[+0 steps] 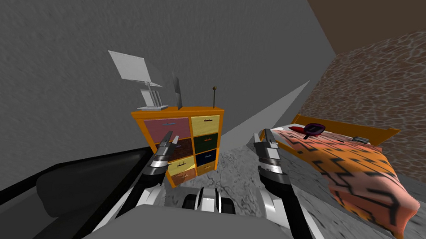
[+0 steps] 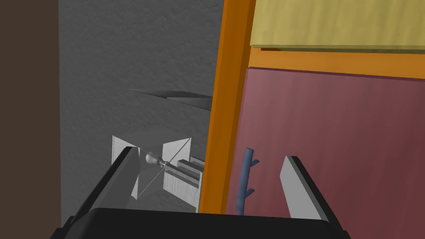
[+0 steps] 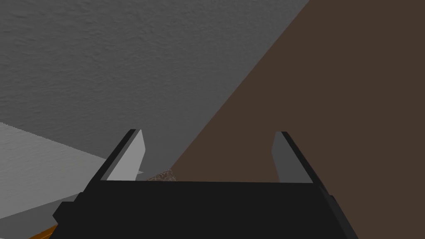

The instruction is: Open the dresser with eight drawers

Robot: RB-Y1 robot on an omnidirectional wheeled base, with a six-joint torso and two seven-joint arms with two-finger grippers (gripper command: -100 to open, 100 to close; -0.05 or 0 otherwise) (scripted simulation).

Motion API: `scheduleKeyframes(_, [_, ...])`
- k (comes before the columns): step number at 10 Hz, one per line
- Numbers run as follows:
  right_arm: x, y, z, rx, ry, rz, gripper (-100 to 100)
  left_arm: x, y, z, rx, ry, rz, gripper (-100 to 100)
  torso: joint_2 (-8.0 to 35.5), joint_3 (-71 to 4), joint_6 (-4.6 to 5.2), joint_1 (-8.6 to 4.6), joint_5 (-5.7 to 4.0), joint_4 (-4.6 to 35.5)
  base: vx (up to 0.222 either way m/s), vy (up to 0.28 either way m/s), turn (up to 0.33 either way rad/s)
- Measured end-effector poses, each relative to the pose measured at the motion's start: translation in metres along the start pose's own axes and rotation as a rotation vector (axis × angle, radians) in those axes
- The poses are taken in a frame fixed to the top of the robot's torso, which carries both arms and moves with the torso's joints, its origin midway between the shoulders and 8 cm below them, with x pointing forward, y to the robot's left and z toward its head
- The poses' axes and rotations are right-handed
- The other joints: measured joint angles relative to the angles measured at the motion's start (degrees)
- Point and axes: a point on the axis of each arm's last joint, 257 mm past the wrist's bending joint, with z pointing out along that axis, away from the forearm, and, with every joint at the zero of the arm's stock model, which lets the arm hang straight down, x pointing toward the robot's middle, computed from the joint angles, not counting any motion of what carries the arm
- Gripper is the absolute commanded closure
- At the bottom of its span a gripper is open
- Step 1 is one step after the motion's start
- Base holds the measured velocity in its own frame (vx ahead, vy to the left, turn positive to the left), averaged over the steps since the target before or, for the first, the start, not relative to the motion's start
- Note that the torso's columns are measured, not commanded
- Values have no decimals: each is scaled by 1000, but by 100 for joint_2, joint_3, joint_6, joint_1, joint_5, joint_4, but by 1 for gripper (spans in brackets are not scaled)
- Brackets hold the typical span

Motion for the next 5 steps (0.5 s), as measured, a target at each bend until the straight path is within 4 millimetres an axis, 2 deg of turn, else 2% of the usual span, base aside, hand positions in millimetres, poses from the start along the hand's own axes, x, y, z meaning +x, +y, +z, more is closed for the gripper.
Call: scheduleKeyframes(5, [0,0,0,0,0,0,0,-4,40,-10,-78,9,15,-100,0,0,0,-1,0,0,43,-77,21])
